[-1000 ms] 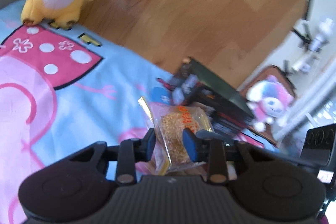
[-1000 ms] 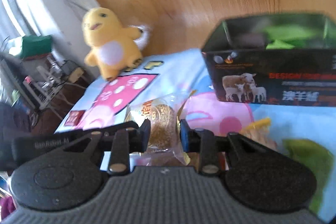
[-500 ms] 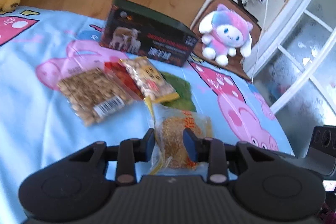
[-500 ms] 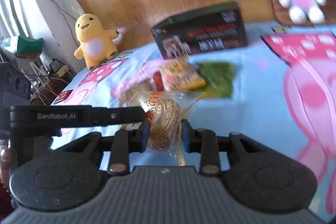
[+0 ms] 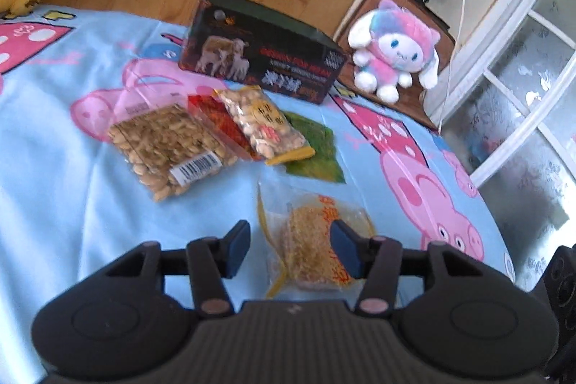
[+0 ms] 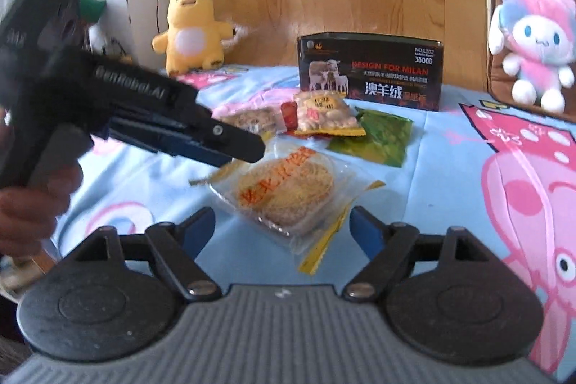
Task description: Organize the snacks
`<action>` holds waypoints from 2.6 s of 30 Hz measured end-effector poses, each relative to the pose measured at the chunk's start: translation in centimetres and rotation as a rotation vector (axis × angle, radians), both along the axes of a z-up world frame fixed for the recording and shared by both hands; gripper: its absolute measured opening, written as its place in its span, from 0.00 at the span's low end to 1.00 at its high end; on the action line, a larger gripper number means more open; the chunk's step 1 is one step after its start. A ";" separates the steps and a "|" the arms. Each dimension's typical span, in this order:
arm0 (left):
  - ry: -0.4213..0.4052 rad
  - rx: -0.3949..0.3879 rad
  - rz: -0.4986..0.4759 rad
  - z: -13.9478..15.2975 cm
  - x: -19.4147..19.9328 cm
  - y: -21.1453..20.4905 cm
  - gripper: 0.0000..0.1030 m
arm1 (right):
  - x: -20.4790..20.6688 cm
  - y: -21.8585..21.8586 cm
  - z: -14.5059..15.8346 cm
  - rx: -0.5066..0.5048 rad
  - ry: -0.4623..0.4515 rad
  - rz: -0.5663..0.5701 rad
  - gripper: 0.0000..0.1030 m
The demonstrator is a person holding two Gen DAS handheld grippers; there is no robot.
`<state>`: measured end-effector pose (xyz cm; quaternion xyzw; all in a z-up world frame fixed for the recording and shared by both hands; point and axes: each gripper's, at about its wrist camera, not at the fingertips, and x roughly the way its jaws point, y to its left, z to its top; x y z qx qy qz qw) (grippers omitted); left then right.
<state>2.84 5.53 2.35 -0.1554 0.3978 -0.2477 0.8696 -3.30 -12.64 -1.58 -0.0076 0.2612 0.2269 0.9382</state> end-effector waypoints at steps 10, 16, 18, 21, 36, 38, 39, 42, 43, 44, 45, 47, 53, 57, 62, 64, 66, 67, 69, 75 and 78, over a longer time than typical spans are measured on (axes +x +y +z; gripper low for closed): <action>-0.036 0.020 -0.046 0.9 0.5 -1.5 0.39 | 0.8 0.0 0.8 0.036 -0.018 0.001 0.58; -0.151 0.041 -0.050 5.0 2.6 -1.7 0.39 | 2.8 0.2 3.6 0.022 -0.158 -0.012 0.58; -0.184 0.050 -0.043 6.2 4.2 -1.9 0.39 | 4.4 0.2 4.4 0.010 -0.193 -0.021 0.58; -0.218 0.050 -0.026 7.7 6.8 -2.2 0.39 | 7.0 -0.1 5.5 0.000 -0.234 -0.033 0.58; -0.223 0.040 0.098 7.5 21.0 -2.1 0.39 | 20.8 -0.1 6.3 -0.035 -0.250 -0.061 0.57; -0.215 0.038 0.119 6.8 22.1 -2.0 0.39 | 21.7 0.1 5.9 -0.047 -0.249 -0.085 0.58; -0.214 0.040 0.137 6.5 22.4 -1.8 0.39 | 22.1 0.0 5.7 -0.049 -0.248 -0.109 0.59; -0.203 0.051 0.167 5.7 22.6 -1.2 0.41 | 22.1 -0.7 5.4 -0.011 -0.231 -0.151 0.61; -0.198 0.045 0.168 5.6 22.3 -0.9 0.41 | 21.7 -1.1 5.4 0.007 -0.230 -0.158 0.62; -0.196 0.040 0.165 5.6 22.0 -0.7 0.41 | 21.2 -1.4 5.5 0.019 -0.231 -0.167 0.62; -0.197 0.035 0.161 5.6 21.5 -0.4 0.41 | 20.6 -1.7 5.6 0.029 -0.233 -0.176 0.62; -0.207 0.022 0.147 5.9 19.9 0.1 0.41 | 19.2 -2.5 5.7 0.067 -0.227 -0.180 0.62; -0.205 -0.021 0.125 5.0 13.6 1.3 0.45 | 16.3 -2.9 4.2 0.203 -0.070 -0.082 0.61; -0.136 -0.042 0.154 3.0 10.2 2.5 0.45 | 17.2 -1.5 2.8 0.211 0.060 -0.031 0.60; -0.061 -0.060 0.168 1.0 7.2 4.0 0.45 | 18.3 -0.2 1.6 0.224 0.192 0.024 0.56; -0.047 -0.057 0.171 0.5 6.5 4.2 0.45 | 17.0 0.2 2.2 0.193 0.176 0.031 0.48; -0.039 -0.057 0.168 0.1 6.0 4.4 0.45 | 15.6 0.5 2.5 0.166 0.154 0.052 0.47; -0.037 -0.060 0.165 0.0 5.9 4.5 0.45 | 14.7 0.6 2.5 0.139 0.139 0.058 0.46; -0.033 -0.065 0.160 -0.1 5.6 4.4 0.45 | 12.4 0.5 2.2 0.077 0.100 0.072 0.46; -0.034 -0.084 0.129 -0.2 4.5 4.2 0.45 | 6.1 -0.2 0.8 0.029 0.061 0.214 0.47; -0.029 -0.085 0.112 -0.3 4.0 3.9 0.45 | 4.7 -1.1 0.8 0.048 0.030 0.172 0.53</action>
